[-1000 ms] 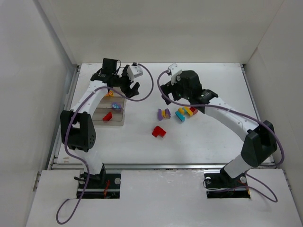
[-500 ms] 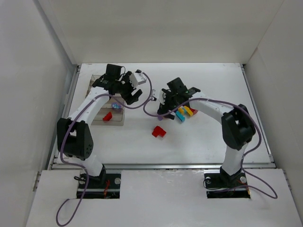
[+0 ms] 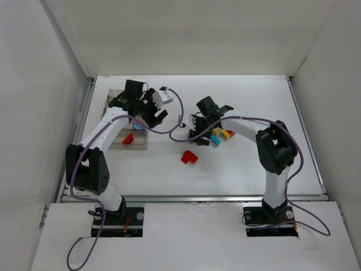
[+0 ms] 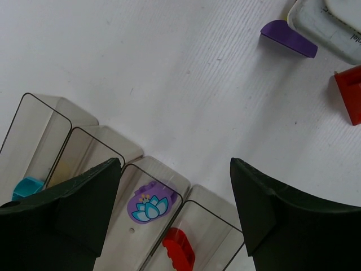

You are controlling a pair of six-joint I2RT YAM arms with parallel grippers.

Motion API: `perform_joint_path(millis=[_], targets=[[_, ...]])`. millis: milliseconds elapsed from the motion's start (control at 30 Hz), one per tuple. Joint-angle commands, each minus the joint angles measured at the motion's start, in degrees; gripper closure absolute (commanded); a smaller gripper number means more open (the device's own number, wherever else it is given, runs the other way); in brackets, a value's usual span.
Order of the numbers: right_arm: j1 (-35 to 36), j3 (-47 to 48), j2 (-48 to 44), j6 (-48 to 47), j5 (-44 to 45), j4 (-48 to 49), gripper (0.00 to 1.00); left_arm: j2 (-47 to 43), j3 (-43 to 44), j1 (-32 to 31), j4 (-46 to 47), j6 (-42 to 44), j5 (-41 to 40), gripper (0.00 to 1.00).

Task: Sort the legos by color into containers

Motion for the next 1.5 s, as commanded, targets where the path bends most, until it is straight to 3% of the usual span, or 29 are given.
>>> perform_joint_path(millis=[0, 267, 400, 633, 733, 767, 900, 967, 1000, 1100, 1267, 1467], targets=[[-0.1, 1.4, 0.2, -1.3, -2.0, 1.7, 0.21, -2.3, 0.3, 0.4, 0.0, -0.5, 0.3, 0.25], [-0.1, 2.6, 2.0, 0.9, -0.5, 3.3, 0.55, -1.8, 1.3, 0.4, 0.0, -0.5, -0.3, 0.25], [-0.1, 2.6, 2.0, 0.9, -1.2, 3.9, 0.79, -2.3, 1.3, 0.4, 0.0, -0.5, -0.3, 0.26], [-0.1, 2.0, -2.1, 2.2, -0.6, 4.4, 1.0, -3.3, 1.3, 0.4, -1.4, -0.4, 1.9, 0.26], [-1.2, 0.7, -5.3, 3.7, -2.6, 5.9, 1.0, -4.7, 1.8, 3.1, -3.7, 2.3, 6.1, 0.26], [-1.9, 0.1, -7.8, 3.7, -3.2, 6.9, 1.0, -5.2, 1.8, 4.4, -3.7, 3.1, 11.0, 0.26], [-3.2, -1.2, -12.9, 4.2, -4.3, 8.1, 1.0, -7.8, -0.4, 10.7, -9.7, 14.2, 20.9, 0.19], [-3.2, -1.7, -14.5, 4.8, -4.9, 8.1, 1.0, -7.8, -1.1, 10.7, -14.2, 22.7, 21.9, 0.0], [-3.2, -1.7, -16.0, 5.3, -5.5, 8.8, 1.0, -7.8, 0.0, 10.7, -14.8, 23.5, 23.6, 0.0], [-3.2, -1.7, -19.4, 9.1, -5.6, 11.0, 1.0, -5.9, 6.6, 8.6, -14.8, 14.2, 26.9, 0.0], [0.1, -6.6, -28.0, 10.4, -2.9, 20.6, 1.0, 1.1, 17.2, 7.4, -14.8, -1.2, 41.9, 0.0], [3.4, -8.0, -32.6, 9.9, 0.7, 23.1, 1.0, 5.9, 24.1, 1.5, -16.2, -9.5, 45.1, 0.0]])
